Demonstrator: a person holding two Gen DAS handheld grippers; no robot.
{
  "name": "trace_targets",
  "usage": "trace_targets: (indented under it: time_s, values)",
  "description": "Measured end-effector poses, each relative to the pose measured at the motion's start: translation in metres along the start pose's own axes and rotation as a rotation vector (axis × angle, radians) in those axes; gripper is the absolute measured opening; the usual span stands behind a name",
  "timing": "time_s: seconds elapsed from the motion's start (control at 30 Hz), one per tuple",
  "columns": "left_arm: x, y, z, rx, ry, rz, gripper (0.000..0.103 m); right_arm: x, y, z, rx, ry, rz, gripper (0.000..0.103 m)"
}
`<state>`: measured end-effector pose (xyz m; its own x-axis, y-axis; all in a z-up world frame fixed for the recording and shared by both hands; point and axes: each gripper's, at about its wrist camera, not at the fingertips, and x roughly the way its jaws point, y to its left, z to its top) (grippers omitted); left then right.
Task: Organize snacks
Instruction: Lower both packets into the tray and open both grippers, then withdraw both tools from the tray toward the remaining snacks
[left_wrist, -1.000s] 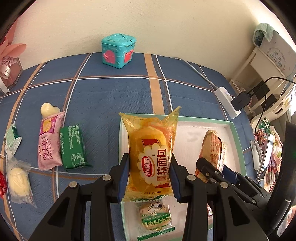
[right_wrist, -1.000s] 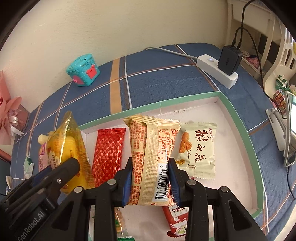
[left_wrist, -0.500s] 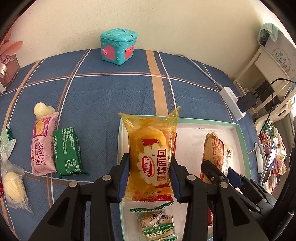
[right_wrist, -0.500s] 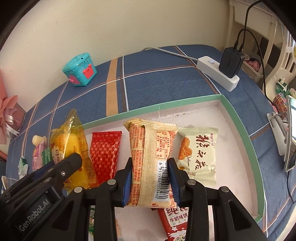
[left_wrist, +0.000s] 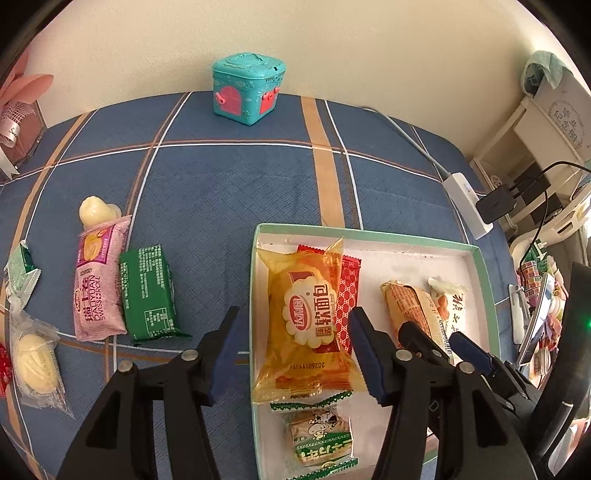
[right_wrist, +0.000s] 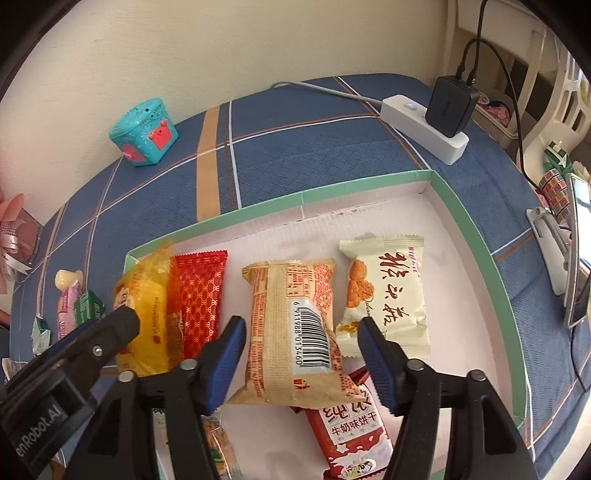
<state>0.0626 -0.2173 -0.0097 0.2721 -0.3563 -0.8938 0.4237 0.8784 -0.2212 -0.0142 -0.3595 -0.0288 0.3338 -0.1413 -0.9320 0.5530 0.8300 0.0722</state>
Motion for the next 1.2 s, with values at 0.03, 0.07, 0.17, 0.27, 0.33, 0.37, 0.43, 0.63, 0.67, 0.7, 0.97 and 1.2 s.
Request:
trace_targets:
  time_s: [0.03, 0.07, 0.17, 0.27, 0.33, 0.37, 0.43, 0.63, 0.67, 0.7, 0.97, 1.2]
  values:
    - [-0.001, 0.001, 0.0, -0.002, 0.001, 0.002, 0.061, 0.0, 0.0, 0.0, -0.002, 0.006, -0.006, 0.074]
    - [-0.002, 0.002, -0.001, -0.004, 0.0, 0.006, 0.062, 0.001, 0.0, 0.0, -0.004, 0.014, -0.014, 0.075]
    - [-0.005, 0.001, -0.001, 0.003, -0.009, 0.02, 0.062, 0.001, 0.001, 0.0, -0.011, 0.028, -0.034, 0.082]
    - [-0.009, 0.001, -0.002, 0.014, -0.023, 0.033, 0.062, 0.0, 0.002, 0.0, -0.028, 0.035, -0.049, 0.092]
    - [-0.012, 0.0, -0.003, 0.024, -0.036, 0.047, 0.062, -0.002, 0.004, 0.0, -0.043, 0.032, -0.056, 0.097]
    - [-0.014, 0.0, -0.003, 0.025, -0.042, 0.054, 0.062, -0.003, 0.006, -0.001, -0.053, 0.032, -0.061, 0.098]
    - [-0.017, 0.001, -0.004, 0.031, -0.06, 0.07, 0.062, -0.005, 0.009, -0.002, -0.072, 0.03, -0.07, 0.101]
    - [-0.028, 0.005, -0.007, 0.053, -0.108, 0.098, 0.062, -0.013, 0.013, -0.005, -0.083, 0.027, -0.073, 0.102]
    - [-0.03, 0.005, -0.008, 0.055, -0.113, 0.105, 0.062, -0.014, 0.012, -0.005, -0.081, 0.028, -0.065, 0.102]
    - [-0.032, 0.006, -0.009, 0.056, -0.118, 0.11, 0.062, -0.016, 0.011, -0.006, -0.078, 0.028, -0.056, 0.102]
    - [-0.045, 0.009, -0.017, 0.063, -0.135, 0.149, 0.062, -0.023, 0.01, -0.011, -0.074, 0.021, -0.046, 0.102]
    - [-0.058, 0.02, -0.025, 0.036, -0.109, 0.174, 0.062, -0.034, 0.013, -0.016, -0.082, -0.003, -0.014, 0.101]
